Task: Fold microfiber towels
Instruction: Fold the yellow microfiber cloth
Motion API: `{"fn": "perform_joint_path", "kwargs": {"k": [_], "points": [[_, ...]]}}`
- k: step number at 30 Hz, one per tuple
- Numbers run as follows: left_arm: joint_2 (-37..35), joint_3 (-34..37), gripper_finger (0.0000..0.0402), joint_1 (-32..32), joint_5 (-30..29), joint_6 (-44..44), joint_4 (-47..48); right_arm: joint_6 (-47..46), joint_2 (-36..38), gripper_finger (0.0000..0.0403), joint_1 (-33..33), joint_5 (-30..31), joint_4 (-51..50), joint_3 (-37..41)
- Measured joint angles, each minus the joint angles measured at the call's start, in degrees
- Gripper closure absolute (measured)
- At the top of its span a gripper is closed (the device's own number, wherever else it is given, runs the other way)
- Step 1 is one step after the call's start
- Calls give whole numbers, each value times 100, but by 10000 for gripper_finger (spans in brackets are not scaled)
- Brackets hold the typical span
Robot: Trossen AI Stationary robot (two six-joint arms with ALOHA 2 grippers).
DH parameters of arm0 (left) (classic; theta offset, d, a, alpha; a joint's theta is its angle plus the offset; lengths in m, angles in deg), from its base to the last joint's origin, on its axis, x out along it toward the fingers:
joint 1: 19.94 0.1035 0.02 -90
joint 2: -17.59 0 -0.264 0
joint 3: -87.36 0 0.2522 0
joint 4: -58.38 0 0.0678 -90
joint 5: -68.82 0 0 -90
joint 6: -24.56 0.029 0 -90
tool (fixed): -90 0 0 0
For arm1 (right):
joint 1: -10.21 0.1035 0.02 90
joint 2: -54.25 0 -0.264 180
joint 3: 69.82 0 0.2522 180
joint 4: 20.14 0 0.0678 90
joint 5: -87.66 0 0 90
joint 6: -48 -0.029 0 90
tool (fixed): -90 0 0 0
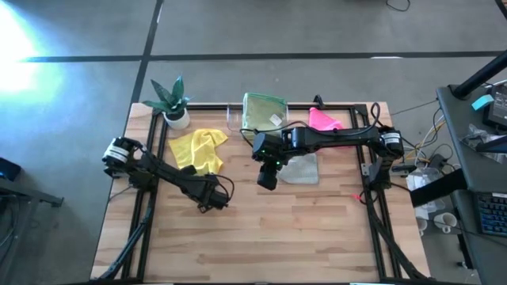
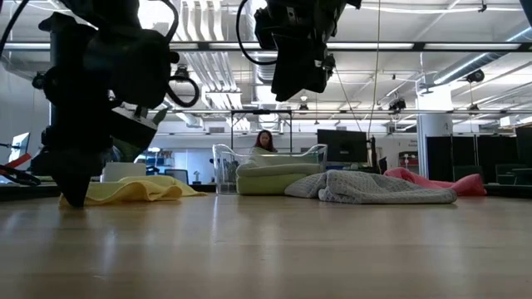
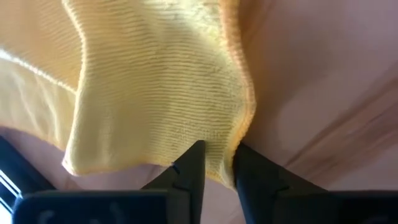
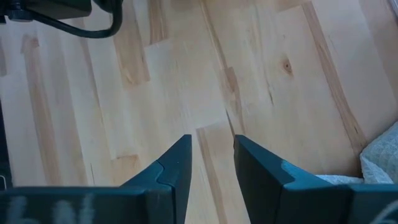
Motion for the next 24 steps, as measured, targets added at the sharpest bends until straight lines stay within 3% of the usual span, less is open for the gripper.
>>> {"fn": "perform_joint_path", "kwargs": {"k": [5,15,24], "points": [[-9,-27,393,-10,27,457,-59,4,0,294,2,-2,-2,0],[-731,-823,401,-35,1036,1307,823,819,0,294,183,-2,178,0],[-1392,-1930,401,0,1198,1222,1925,1861,-43,294,502,-2,999,17]]}}
